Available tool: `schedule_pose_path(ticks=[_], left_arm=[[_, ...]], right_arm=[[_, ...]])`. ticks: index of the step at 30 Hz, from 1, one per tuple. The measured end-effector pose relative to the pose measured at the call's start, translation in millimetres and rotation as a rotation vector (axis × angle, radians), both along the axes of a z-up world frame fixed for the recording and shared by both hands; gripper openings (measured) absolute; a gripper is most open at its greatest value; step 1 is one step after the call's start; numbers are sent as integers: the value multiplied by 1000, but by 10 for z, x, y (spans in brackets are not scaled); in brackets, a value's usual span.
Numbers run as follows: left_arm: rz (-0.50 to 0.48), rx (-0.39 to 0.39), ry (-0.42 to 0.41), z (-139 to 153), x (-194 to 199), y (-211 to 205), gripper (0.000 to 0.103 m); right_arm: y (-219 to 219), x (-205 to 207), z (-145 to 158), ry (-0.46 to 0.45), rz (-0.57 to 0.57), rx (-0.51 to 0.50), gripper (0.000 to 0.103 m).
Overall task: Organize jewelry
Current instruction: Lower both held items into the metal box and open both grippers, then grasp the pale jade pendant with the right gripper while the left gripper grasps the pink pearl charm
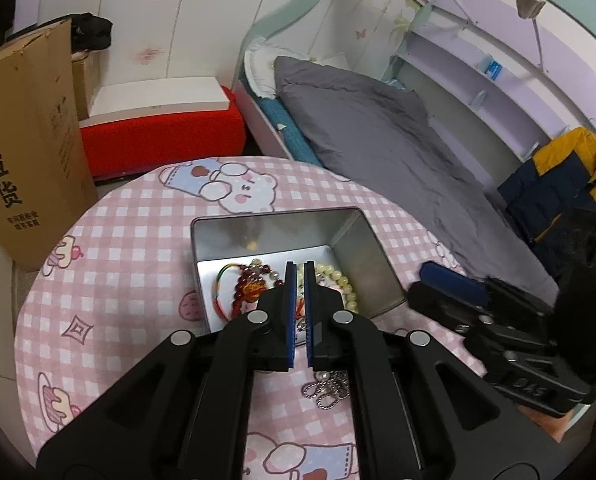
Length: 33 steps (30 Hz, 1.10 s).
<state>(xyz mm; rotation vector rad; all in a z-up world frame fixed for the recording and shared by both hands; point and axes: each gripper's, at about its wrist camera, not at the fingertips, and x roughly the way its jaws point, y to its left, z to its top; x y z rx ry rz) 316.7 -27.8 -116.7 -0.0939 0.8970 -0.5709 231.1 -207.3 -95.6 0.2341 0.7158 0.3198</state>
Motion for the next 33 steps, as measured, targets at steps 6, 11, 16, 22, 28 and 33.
schedule_pose_path(ticks=[6, 11, 16, 22, 28, 33], left_arm=[[-5, 49, 2, -8, -125, -10, 4], [13, 56, -35, 13, -356, 75, 4], [53, 42, -52, -52, -607, 264, 4], [131, 24, -33, -258, -869, 626, 58], [195, 41, -4, -456, -963, 869, 84], [204, 96, 2, -587, -935, 822, 84]], right_arm=[[-14, -189, 32, 4, -4, -25, 38], [40, -362, -70, 34, 15, -60, 38], [130, -529, -228, 76, 26, -107, 38], [219, -701, -485, 137, 32, -144, 40], [324, -740, -608, 167, 27, -161, 40], [459, -684, -706, 187, 18, -201, 47]])
